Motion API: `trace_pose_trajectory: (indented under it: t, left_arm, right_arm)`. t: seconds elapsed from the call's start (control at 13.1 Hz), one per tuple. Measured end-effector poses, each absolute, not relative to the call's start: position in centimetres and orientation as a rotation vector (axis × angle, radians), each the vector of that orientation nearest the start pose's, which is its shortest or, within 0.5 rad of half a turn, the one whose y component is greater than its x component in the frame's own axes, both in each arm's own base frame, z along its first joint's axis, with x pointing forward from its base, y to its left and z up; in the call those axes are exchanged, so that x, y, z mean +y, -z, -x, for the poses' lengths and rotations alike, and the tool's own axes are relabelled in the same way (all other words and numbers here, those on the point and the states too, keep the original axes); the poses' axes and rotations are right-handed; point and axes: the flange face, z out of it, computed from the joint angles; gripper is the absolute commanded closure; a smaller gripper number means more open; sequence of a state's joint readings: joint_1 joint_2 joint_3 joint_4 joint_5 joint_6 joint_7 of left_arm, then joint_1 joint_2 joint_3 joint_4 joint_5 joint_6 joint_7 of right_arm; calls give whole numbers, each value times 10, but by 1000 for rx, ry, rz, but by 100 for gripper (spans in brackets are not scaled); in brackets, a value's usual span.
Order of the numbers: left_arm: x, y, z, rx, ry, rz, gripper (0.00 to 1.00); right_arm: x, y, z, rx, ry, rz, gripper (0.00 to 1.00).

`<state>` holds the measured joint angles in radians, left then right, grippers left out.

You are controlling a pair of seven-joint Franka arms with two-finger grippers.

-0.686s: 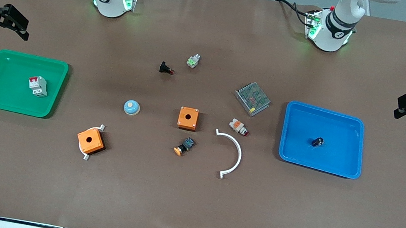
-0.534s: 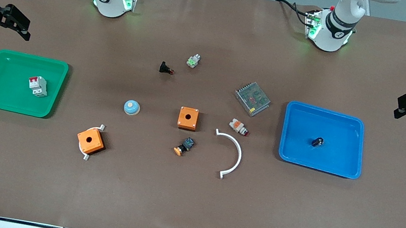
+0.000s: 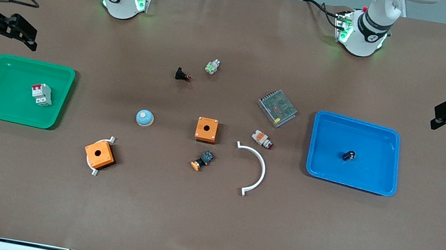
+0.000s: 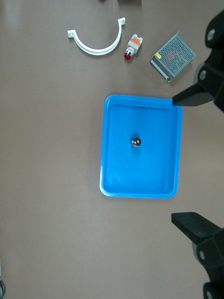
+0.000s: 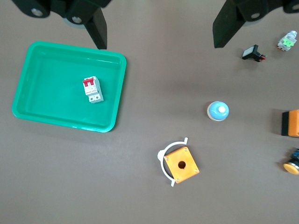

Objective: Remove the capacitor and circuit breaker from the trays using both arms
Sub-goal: 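Reach the right gripper to the breaker while the left gripper reaches the capacitor, then grasp the breaker with the right gripper while the left gripper grasps the capacitor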

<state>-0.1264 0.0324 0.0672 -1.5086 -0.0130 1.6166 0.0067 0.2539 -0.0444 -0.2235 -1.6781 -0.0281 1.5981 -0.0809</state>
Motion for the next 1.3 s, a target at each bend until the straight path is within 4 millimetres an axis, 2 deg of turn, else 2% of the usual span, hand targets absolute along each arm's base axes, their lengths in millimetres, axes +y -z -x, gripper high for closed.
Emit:
trace_pose_trajectory:
  t: [0.08,0.23,0.38,0.53,0.69,0.92,1.07,1.3]
  left_arm:
    - [-37,-632,-570,106,93,3151,0]
    - [-38,-599,-581,106,-2,3148,0]
    - [-44,-549,-597,114,-138,3138,0]
    - [-60,-494,-610,149,-281,3118,0]
    - [-73,-440,-613,177,-432,3089,0]
    - [-91,-362,-606,220,-637,3029,0]
    - [-101,-320,-609,242,-678,2996,0]
    - [-100,-264,-612,247,-727,2959,0]
  right_arm:
    - [4,-582,-550,-165,-97,3164,0]
    - [-20,-532,-572,-181,-186,3177,0]
    - [-43,-480,-590,-204,-242,3182,0]
    - [-65,-434,-595,-275,-310,3190,0]
    - [-94,-399,-589,-331,-385,3170,0]
    - [-136,-349,-571,-417,-449,3119,0]
    - [-145,-314,-559,-490,-442,3101,0]
    - [-142,-264,-543,-617,-427,3076,0]
